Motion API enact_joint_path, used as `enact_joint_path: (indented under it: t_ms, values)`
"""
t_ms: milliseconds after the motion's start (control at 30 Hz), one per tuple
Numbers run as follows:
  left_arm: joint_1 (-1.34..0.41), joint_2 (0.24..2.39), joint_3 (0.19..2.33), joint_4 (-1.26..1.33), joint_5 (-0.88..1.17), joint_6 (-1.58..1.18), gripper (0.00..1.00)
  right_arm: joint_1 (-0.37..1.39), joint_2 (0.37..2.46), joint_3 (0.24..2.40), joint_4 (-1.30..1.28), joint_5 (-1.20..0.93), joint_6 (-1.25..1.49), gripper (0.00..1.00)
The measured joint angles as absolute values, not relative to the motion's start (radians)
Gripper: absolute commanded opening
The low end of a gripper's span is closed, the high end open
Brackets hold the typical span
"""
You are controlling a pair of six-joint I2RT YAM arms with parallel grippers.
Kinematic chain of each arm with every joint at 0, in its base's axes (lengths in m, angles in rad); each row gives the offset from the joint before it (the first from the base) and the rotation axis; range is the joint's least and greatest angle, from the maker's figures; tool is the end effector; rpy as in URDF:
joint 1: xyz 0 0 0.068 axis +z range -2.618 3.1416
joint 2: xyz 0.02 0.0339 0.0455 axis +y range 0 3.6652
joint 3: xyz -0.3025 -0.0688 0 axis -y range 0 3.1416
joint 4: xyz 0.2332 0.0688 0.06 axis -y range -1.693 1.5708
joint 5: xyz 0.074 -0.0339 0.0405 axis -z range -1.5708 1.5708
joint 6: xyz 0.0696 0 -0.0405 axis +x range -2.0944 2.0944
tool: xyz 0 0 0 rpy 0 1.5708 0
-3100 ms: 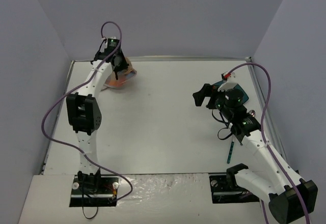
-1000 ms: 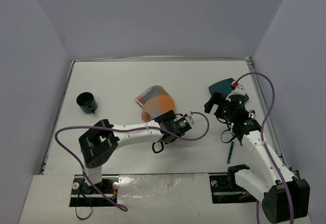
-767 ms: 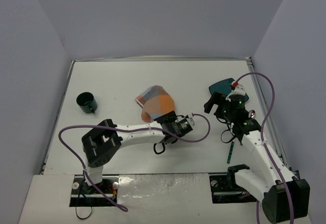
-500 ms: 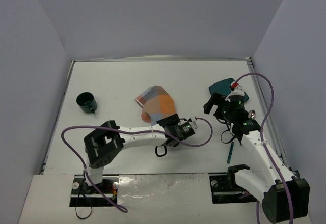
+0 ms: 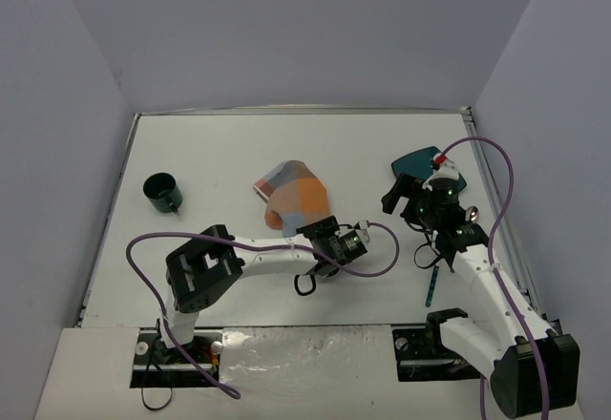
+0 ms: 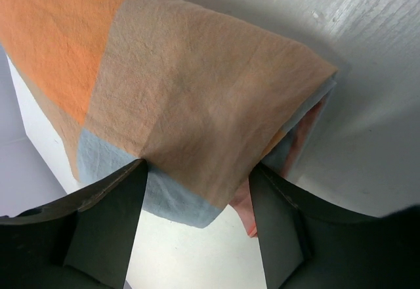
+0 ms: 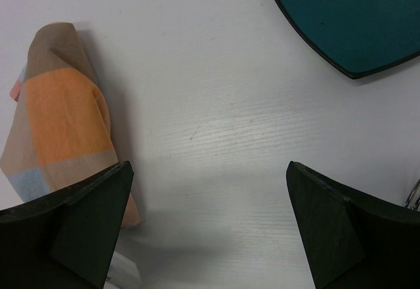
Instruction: Set the dinner table for one person
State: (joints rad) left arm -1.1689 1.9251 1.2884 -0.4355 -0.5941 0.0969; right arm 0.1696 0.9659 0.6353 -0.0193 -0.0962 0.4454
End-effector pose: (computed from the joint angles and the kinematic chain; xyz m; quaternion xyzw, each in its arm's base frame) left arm 0.1967 -0.3631 0.1912 0.4899 0.7899 0.1234 0.3477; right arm 0.2183 0.0442 0.2943 0.0852 0.8145 0.2109 0.5338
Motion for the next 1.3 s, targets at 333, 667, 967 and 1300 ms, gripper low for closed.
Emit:
enact_joint_path:
  t_ms: [333, 667, 967, 1300]
  values:
    - [-1.169, 1.940, 1.298, -0.415, -0.629, 0.128, 0.08, 0.170, 0.967, 0.635, -0.019, -0.107, 0.445, 1.00]
    - [-1.118, 1.841, 1.506, -0.498, -0.628, 0.135, 0.00, 0.163, 0.984, 0.639, -0.011, -0.156, 0.432, 0.93]
    - [-0.850, 1.680, 1.738, -0.628, -0.454, -0.097, 0.00, 0.182, 1.017, 0.661, -0.002, -0.229, 0.399, 0.93]
    - [-0.675, 1.436, 1.534, -0.678, -0.286, -0.308, 0.00, 0.351, 1.136, 0.677, 0.070, -0.265, 0.380, 0.92]
